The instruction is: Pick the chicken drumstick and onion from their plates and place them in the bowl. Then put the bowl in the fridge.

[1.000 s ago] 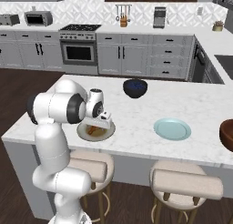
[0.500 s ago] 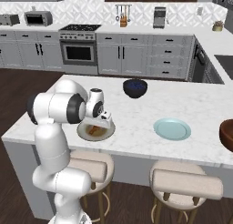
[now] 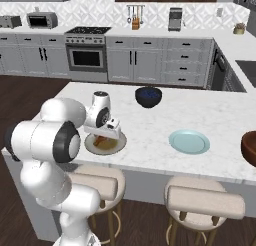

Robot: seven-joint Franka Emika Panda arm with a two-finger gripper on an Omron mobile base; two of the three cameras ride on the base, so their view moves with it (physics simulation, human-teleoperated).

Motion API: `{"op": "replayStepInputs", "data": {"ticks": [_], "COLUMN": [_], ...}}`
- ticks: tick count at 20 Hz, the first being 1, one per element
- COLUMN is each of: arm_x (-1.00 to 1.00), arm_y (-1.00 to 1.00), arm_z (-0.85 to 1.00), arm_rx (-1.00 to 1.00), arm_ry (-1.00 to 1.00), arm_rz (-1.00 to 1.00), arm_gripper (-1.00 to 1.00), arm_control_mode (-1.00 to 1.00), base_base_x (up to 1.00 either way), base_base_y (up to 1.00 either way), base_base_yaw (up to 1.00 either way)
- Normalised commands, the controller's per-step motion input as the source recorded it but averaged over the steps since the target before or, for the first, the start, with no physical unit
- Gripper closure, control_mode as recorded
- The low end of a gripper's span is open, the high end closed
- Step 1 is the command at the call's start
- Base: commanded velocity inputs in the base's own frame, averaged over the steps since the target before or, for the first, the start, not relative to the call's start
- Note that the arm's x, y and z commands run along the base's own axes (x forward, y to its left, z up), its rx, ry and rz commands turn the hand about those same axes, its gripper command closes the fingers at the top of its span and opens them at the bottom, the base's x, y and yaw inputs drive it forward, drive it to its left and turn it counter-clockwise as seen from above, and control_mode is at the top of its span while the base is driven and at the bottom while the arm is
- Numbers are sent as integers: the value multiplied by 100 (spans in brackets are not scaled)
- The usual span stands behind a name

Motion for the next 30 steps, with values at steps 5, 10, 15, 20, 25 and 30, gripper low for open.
{"op": "replayStepInputs", "data": {"ticks": [5, 10, 15, 20, 25, 30], "arm_x": [-100, -91, -52, -64, -84, -67], "arm_y": [-5, 4, 1, 0, 3, 5], "arm_z": [92, 81, 71, 56, 65, 69], "arm_rx": [0, 0, 0, 0, 1, 4], "arm_ry": [-15, -20, -15, -5, 0, 2], "arm_rz": [2, 0, 0, 0, 0, 0], "arm_gripper": [100, 100, 100, 100, 100, 100], "arm_control_mode": [-100, -100, -100, -100, -100, -100], "base_base_x": [0, 0, 0, 0, 0, 0], "base_base_y": [0, 0, 0, 0, 0, 0], "base_base_yaw": [0, 0, 0, 0, 0, 0]}}
